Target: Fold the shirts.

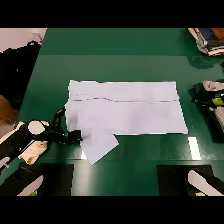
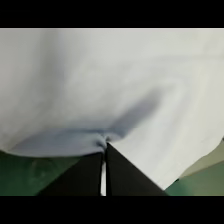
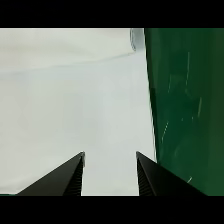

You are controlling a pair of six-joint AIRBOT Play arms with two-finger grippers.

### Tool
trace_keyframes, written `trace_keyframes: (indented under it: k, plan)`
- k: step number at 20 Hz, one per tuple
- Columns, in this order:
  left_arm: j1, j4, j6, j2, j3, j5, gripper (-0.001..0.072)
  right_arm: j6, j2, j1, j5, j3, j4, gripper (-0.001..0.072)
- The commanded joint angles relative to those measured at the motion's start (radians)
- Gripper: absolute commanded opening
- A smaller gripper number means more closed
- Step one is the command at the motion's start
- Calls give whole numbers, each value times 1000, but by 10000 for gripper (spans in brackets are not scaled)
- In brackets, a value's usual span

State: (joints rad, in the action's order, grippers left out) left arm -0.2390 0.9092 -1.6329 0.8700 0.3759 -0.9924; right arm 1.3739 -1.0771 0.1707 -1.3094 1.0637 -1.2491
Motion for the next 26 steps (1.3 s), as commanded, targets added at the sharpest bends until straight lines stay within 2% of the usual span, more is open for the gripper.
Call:
trace_keyframes:
  k: [1,6,11,14,18,21,22,23,26]
  plan:
    - [-5,-14,-7,-2,6,17,28,-14,5,27,-87,-13,-9,384]
    - [-5,-24,64,-3,76,12,29,-14,4,240,-125,-223,-6,385]
    - [-5,-24,70,-2,101,17,29,-37,-76,432,-82,-431,63,385]
    - [-5,-24,70,-2,101,16,29,-78,-132,453,-18,-468,178,383]
    - [-5,-24,69,-2,101,16,29,-84,-156,364,50,-433,210,372]
    - [-5,-16,69,-3,102,12,28,-84,-156,279,74,-393,206,238]
    - [-5,1,69,-3,106,4,28,-85,-156,257,76,-381,201,102]
    - [-5,30,57,-3,119,-16,27,-86,-156,236,72,-367,199,32]
    - [-5,123,34,-5,194,-135,26,-124,-154,201,-15,-317,198,14]
